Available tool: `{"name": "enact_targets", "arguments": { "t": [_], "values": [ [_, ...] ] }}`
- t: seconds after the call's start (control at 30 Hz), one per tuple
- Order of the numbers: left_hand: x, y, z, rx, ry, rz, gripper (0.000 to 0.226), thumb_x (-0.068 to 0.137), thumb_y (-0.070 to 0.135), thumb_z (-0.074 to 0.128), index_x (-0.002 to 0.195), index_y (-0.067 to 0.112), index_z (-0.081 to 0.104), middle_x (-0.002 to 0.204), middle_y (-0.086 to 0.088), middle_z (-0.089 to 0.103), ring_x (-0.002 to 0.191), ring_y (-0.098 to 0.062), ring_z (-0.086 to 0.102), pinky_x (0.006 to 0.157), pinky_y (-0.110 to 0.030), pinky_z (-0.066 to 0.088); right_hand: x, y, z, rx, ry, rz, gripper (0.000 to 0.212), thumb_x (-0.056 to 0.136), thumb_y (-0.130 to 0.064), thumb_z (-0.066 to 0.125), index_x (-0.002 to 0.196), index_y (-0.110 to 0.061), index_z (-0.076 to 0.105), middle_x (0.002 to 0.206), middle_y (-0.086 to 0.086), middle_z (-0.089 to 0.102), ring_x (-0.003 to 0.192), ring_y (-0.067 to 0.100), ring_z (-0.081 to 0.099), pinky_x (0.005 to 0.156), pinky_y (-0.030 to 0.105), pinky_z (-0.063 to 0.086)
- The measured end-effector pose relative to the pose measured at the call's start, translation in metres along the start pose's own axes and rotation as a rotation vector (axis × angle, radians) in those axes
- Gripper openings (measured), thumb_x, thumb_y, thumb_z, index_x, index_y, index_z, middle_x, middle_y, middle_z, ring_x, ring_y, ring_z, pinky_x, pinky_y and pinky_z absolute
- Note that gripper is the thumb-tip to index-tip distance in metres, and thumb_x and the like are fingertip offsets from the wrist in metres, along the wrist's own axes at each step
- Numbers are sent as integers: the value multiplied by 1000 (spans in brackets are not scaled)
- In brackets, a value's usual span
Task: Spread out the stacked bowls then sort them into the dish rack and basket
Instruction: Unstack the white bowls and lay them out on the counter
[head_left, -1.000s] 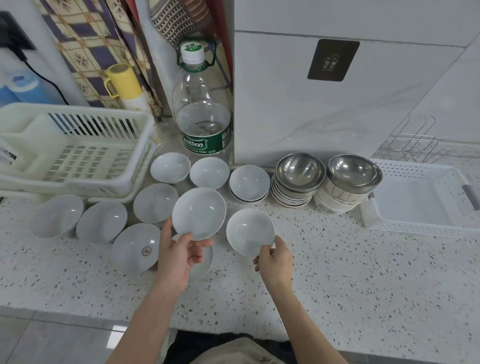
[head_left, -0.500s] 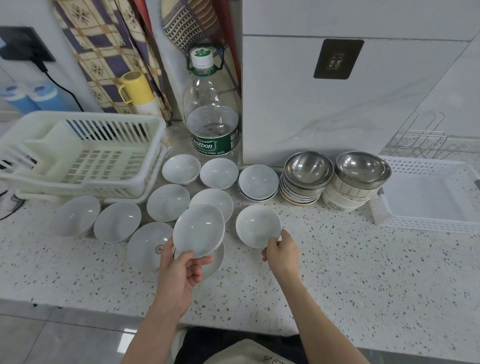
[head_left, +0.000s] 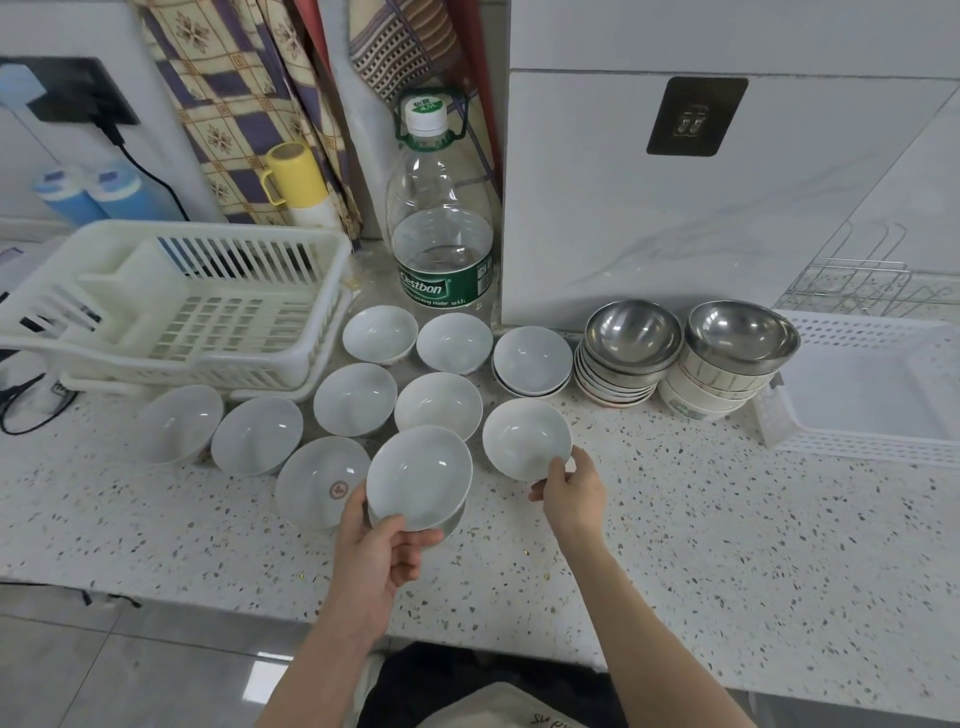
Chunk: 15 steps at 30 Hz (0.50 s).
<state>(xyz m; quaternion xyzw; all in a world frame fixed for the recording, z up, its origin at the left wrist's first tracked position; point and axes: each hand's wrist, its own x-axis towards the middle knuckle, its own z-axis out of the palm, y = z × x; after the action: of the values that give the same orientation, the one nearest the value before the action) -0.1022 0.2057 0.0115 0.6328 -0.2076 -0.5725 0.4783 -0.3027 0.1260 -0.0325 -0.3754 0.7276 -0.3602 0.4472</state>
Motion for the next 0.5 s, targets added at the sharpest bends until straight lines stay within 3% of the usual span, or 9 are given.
{"name": "enact_targets", "arguments": {
  "t": [0.23,0.37,0.5],
  "values": [
    [-4,-8,5,99,-66,-12,58,98,2,45,142,40,39,79,-29,73,43,-16,55,39,-24,45,8,2,0,29,-6,36,38,100,-27,40,136,-15,47,62,1,69,60,8,69,57,31,53],
    [-9,-12,9,174,-93,-17,56,101,4,44,142,42,35,76,-27,73,41,-16,54,40,-25,46,8,-1,-4,69,-41,86,35,99,-31,38,129,-17,50,71,3,71,49,5,65,52,25,44],
    [-13,-15,15,266,-162,-13,61,100,1,41,144,42,34,74,-26,73,41,-19,55,39,-25,43,-6,4,-21,-25,-27,62,30,98,-35,37,117,-22,55,72,-1,71,51,8,57,50,25,42]
  ]
}}
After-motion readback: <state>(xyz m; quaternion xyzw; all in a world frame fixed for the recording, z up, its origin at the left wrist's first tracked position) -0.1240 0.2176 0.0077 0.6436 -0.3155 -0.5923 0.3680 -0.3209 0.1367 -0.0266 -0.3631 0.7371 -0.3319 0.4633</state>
